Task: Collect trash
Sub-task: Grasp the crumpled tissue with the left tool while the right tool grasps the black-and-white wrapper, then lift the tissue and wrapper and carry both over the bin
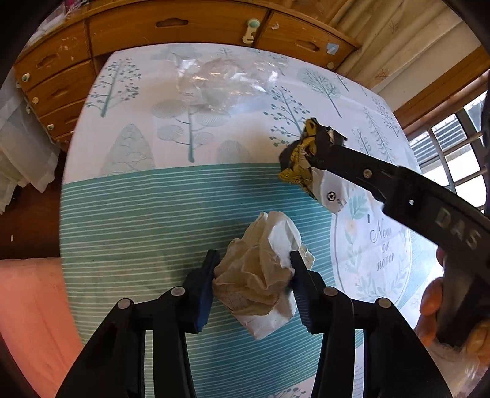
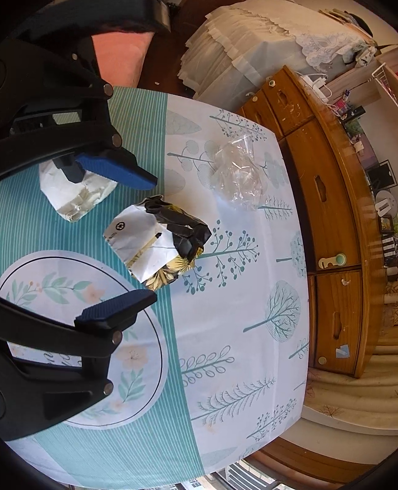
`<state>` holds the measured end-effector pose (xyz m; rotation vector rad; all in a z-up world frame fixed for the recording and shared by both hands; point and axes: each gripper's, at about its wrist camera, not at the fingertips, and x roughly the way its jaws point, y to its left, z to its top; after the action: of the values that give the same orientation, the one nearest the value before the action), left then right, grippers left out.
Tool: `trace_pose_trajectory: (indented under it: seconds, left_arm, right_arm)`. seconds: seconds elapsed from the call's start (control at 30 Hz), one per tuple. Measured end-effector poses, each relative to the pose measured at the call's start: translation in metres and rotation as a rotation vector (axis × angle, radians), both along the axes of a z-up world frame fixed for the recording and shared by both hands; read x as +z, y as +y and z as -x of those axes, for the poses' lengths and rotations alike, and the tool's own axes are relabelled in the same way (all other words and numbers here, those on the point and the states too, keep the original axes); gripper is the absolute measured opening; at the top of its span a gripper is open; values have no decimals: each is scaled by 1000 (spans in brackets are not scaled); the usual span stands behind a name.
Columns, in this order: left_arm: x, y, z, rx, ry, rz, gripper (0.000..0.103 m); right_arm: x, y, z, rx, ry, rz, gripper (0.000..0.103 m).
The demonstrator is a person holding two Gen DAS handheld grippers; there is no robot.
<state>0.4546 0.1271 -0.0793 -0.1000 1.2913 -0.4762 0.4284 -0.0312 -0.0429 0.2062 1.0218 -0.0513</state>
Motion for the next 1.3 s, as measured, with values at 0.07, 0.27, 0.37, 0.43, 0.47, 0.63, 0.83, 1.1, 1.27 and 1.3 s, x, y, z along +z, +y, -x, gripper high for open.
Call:
trace_pose_trajectory:
  seconds: [0.07, 0.27, 0.37, 0.43, 0.47, 0.63, 0.83, 1.1, 1.27, 1.3]
  left_arm:
    - [7, 14, 2, 36, -7, 11, 44]
    - [32, 58, 5, 132, -31, 29, 43]
    - [39, 74, 7, 157, -40, 24, 44]
    - [42, 83, 10, 166, -46, 16, 44]
    - [43, 86, 10, 173, -48, 9, 44]
    - [44, 100, 15, 200, -48, 7, 44]
    - [51, 96, 20, 204, -73, -8, 44]
    - [76, 74, 45, 164, -106, -13, 44]
    - [102, 55, 80, 158, -136, -16, 44]
    - [108, 51, 89, 160, -143, -17, 44]
  right_arm:
    - [-5, 2, -7, -1, 7, -5, 66]
    - [-27, 8, -27, -10, 58, -4, 71]
    - [-35, 12, -36, -13, 69, 35, 71]
    - [-42, 13, -41, -19, 90, 45, 71]
    - [-45, 12, -43, -23, 102, 52, 71]
    - [-46, 13, -45, -32, 88, 78, 66]
    - [-39, 13, -34, -23, 77, 83, 56]
    - [-10, -2, 23, -7, 65, 13, 51]
    - [14, -12, 77, 48, 59, -32, 51]
    - [18, -14, 88, 62, 58, -37, 51]
